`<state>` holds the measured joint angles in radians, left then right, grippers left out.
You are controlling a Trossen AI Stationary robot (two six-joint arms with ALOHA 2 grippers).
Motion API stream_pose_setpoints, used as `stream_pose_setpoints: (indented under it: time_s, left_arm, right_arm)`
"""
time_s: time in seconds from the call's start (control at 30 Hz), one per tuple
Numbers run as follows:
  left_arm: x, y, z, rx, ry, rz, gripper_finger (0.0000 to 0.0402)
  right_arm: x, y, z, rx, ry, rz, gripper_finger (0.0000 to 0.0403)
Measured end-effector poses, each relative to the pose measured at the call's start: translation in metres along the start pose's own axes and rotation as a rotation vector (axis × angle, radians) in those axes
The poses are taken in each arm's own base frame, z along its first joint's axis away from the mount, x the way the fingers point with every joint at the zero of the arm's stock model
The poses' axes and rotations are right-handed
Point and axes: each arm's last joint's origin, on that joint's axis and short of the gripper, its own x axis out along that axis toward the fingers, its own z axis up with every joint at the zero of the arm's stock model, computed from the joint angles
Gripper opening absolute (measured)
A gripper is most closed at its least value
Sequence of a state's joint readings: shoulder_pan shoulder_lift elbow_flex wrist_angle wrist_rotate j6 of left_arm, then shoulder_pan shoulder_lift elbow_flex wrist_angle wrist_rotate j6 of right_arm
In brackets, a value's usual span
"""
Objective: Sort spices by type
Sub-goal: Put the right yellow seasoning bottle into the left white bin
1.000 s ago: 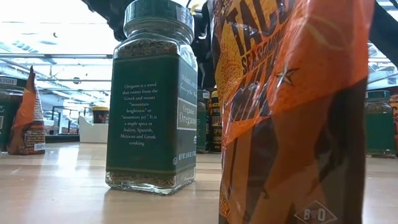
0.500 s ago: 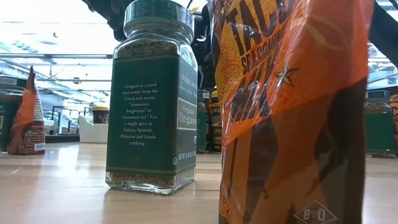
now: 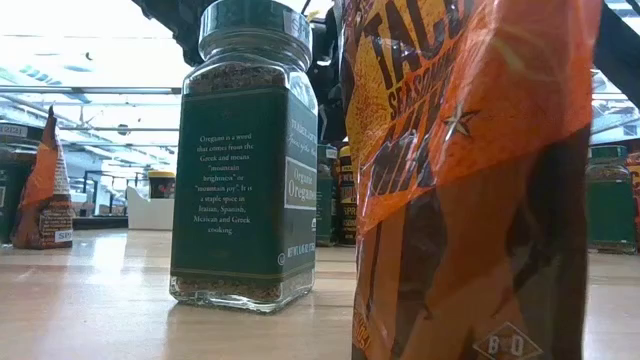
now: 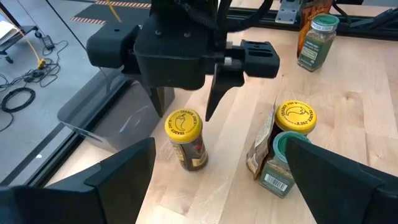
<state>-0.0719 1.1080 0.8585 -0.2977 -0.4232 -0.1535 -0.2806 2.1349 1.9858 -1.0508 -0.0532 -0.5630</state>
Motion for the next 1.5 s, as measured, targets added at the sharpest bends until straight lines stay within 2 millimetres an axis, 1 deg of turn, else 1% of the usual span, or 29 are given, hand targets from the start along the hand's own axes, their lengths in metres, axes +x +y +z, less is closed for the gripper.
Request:
stream_pose_setpoints:
  time_s: [0.07, 0.2, 0.33, 0.43, 0.53, 0.6, 0.67, 0.73, 0.83, 0.93, 1.07, 1.17, 1.23, 1.3, 1.4, 1.5]
  left_arm:
    - [0.000, 0.000, 0.000, -0.001, 0.000, 0.000, 0.0358]
    - [0.000, 0.000, 0.000, -0.026, 0.000, -0.002, 0.0358]
    - [0.000, -0.001, 0.000, -0.052, 0.002, -0.024, 0.0358]
    - [0.001, -0.002, 0.001, -0.058, -0.007, -0.034, 0.0358]
    - [0.010, -0.006, 0.004, -0.062, -0.033, -0.048, 0.0358]
    - [0.018, -0.010, 0.005, -0.028, -0.054, -0.054, 0.0358]
    - [0.028, -0.014, 0.005, 0.020, -0.069, -0.053, 0.0358]
    - [0.041, -0.015, 0.005, 0.041, -0.078, -0.045, 0.0358]
    - [0.059, -0.009, 0.001, 0.061, -0.061, -0.007, 0.0358]
    - [0.075, 0.002, -0.004, 0.071, -0.023, 0.027, 0.0358]
    - [0.085, 0.025, 0.000, 0.020, -0.042, -0.021, 0.0358]
    - [0.089, 0.044, 0.002, -0.026, -0.059, -0.057, 0.0358]
    - [0.092, 0.053, 0.004, -0.066, -0.077, -0.102, 0.0358]
    - [0.097, 0.057, 0.004, -0.074, -0.091, -0.171, 0.0358]
    - [0.106, 0.056, 0.001, -0.063, -0.087, -0.192, 0.0358]
    - [0.115, 0.056, 0.001, -0.029, -0.073, -0.185, 0.0358]
  right_arm:
    - [-0.007, 0.000, 0.000, -0.002, -0.015, -0.009, 0.0262]
    - [-0.030, -0.003, -0.003, 0.003, -0.052, -0.033, 0.0262]
    - [-0.061, -0.010, -0.016, 0.036, -0.059, -0.055, 0.0263]
    - [-0.085, -0.015, -0.032, 0.107, -0.061, -0.025, 0.0263]
    - [-0.109, -0.019, -0.052, 0.214, -0.112, 0.107, 0.0263]
    - [-0.122, -0.020, -0.065, 0.269, -0.163, 0.193, 0.0263]
    - [-0.131, -0.015, -0.077, 0.291, -0.208, 0.226, 0.0263]
    - [-0.137, -0.006, -0.089, 0.301, -0.245, 0.221, 0.0263]
    - [-0.135, 0.015, -0.110, 0.335, -0.284, 0.200, 0.0263]
    - [-0.132, 0.045, -0.128, 0.357, -0.357, 0.178, 0.0263]
    - [-0.128, 0.091, -0.147, 0.322, -0.512, 0.173, 0.0263]
    - [-0.124, 0.116, -0.162, 0.307, -0.622, 0.167, 0.0263]
    - [-0.120, 0.128, -0.172, 0.300, -0.679, 0.170, 0.0263]
    - [-0.114, 0.138, -0.182, 0.298, -0.704, 0.177, 0.0263]
    - [-0.106, 0.145, -0.194, 0.306, -0.719, 0.169, 0.0263]
    - [-0.097, 0.149, -0.201, 0.304, -0.726, 0.165, 0.0263]
